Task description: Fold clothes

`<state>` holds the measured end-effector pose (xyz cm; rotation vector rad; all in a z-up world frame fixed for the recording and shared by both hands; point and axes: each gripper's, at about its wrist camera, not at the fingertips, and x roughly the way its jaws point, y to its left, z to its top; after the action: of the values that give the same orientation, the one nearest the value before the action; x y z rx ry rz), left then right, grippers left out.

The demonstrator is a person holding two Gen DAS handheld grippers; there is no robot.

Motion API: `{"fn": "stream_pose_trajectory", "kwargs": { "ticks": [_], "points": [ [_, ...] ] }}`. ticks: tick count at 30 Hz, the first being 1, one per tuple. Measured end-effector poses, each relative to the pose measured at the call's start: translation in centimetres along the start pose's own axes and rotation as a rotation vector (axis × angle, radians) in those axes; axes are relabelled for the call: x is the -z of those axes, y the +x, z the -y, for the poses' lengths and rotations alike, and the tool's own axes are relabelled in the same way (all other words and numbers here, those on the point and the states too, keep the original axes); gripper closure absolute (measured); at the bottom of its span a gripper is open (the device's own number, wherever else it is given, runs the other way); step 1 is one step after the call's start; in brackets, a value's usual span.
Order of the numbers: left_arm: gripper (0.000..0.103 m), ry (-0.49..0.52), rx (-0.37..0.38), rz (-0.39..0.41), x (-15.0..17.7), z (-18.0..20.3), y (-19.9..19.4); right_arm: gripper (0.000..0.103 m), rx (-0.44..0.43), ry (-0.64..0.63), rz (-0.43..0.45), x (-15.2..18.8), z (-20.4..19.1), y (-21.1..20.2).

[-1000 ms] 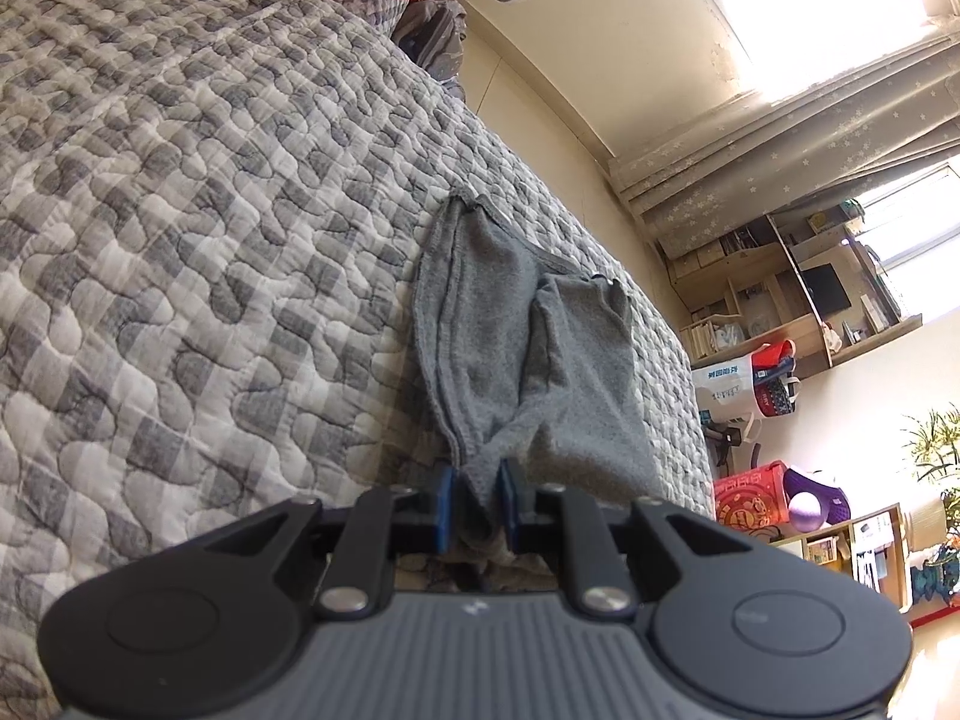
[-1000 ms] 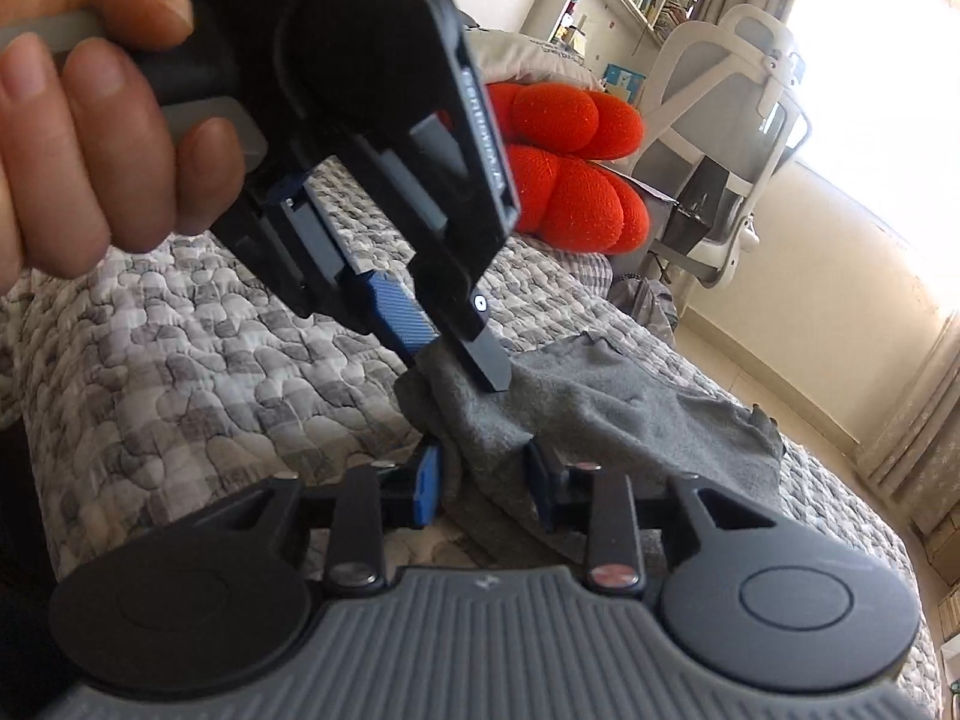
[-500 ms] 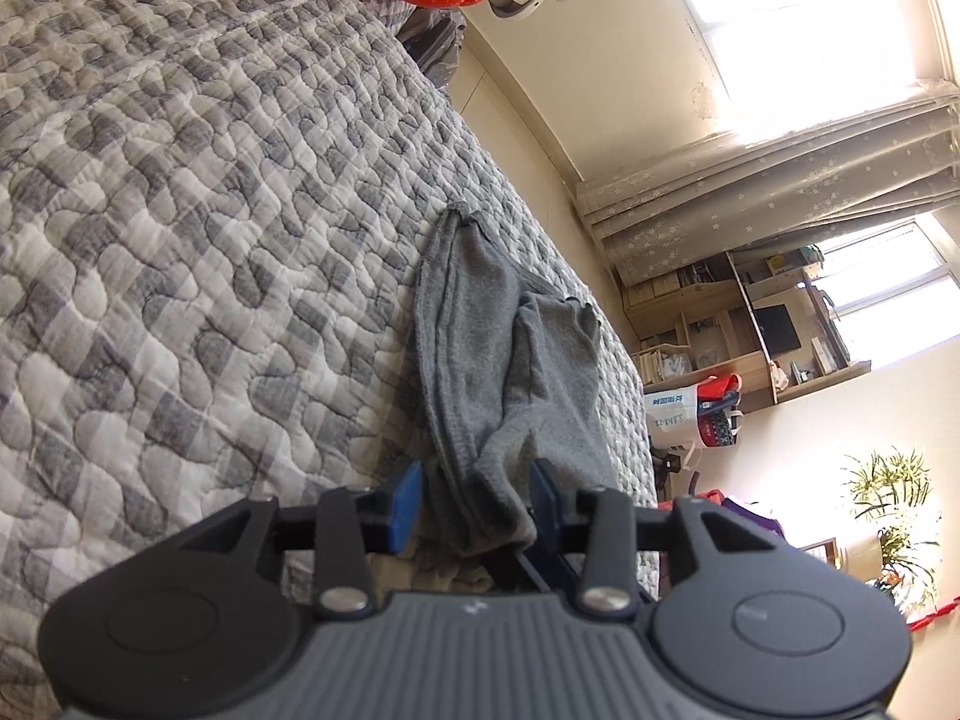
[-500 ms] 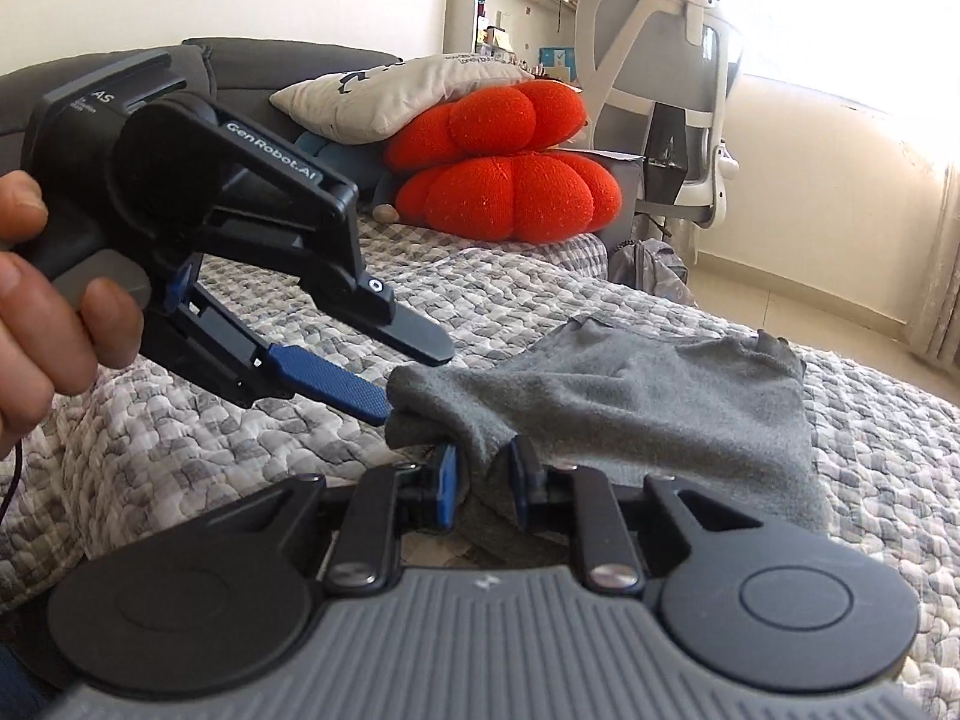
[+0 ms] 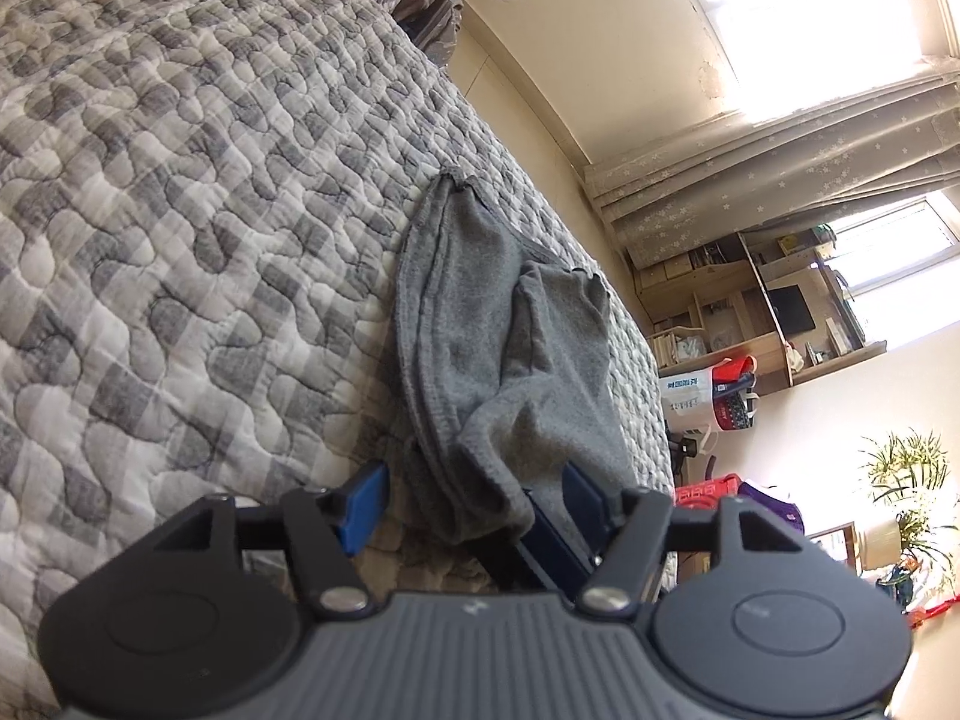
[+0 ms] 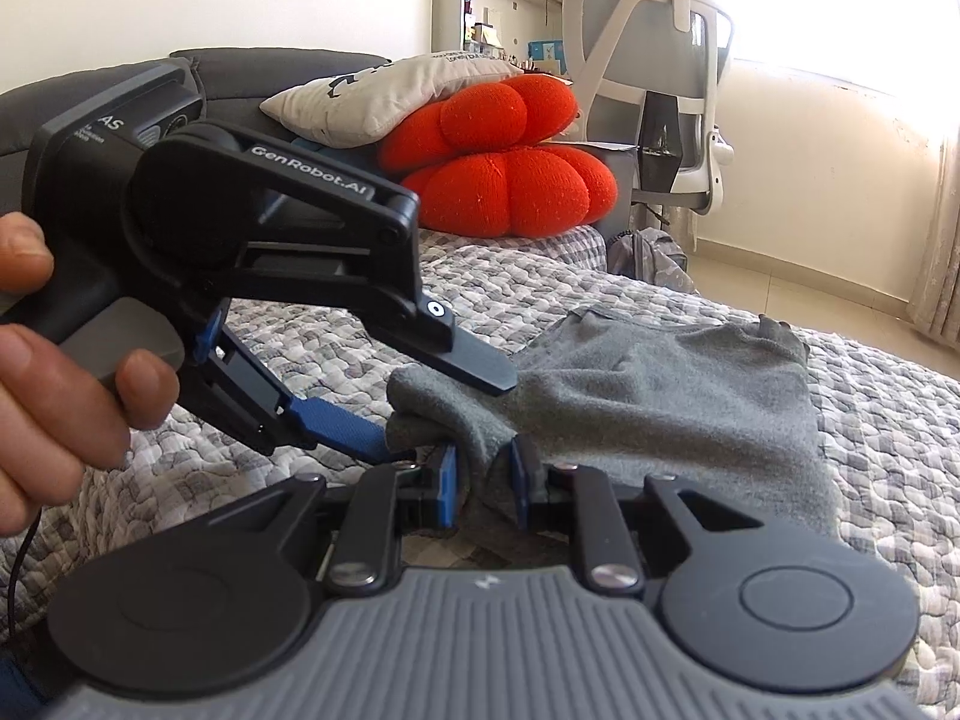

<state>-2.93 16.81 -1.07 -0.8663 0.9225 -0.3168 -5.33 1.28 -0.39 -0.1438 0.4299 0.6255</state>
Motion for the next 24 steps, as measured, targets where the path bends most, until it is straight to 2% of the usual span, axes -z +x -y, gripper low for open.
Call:
{"fn": "stream_pose_trajectory", "kwargs": {
  "ticks": [3,4,6,10,11,13,16,19,22,24],
  "points": [
    [0.043,0.034,-0.022,0.003,0.3,0.6,0.7,0.082,0.002,-0.01,-0.006,0.1,-0.1,0.2],
    [0.047,0.045,-0.035,0.013,0.4,0.8,0.8,0.082,0.003,-0.015,-0.006,0.1,-0.1,0.2],
    [0.066,0.052,-0.055,0.024,0.4,0.7,0.9,0.081,0.0,-0.017,-0.008,0.2,-0.1,0.2],
    [0.078,0.069,-0.088,0.036,0.2,0.3,0.9,0.073,-0.024,-0.037,-0.023,0.3,-0.2,0.0],
    [0.079,0.081,-0.092,0.038,0.2,0.3,0.9,0.07,-0.033,-0.026,-0.026,0.2,-0.1,-0.1],
    [0.08,0.101,-0.092,0.046,0.3,0.3,0.8,0.055,-0.064,0.016,-0.026,0.0,0.6,-1.0],
    [0.08,0.145,-0.101,0.057,0.6,0.4,0.6,0.043,-0.043,0.103,0.025,0.1,2.4,-3.4],
    [0.08,0.169,-0.107,0.061,0.7,0.4,0.6,0.042,0.059,0.228,0.071,0.4,5.7,-5.6],
    [0.08,0.16,-0.1,0.059,0.7,0.2,0.5,0.041,0.089,0.43,0.088,1.4,9.6,-6.8],
    [0.08,0.159,-0.098,0.06,0.8,0.1,0.6,0.041,0.052,0.624,0.089,2.9,12.4,-7.1]
  ]
}}
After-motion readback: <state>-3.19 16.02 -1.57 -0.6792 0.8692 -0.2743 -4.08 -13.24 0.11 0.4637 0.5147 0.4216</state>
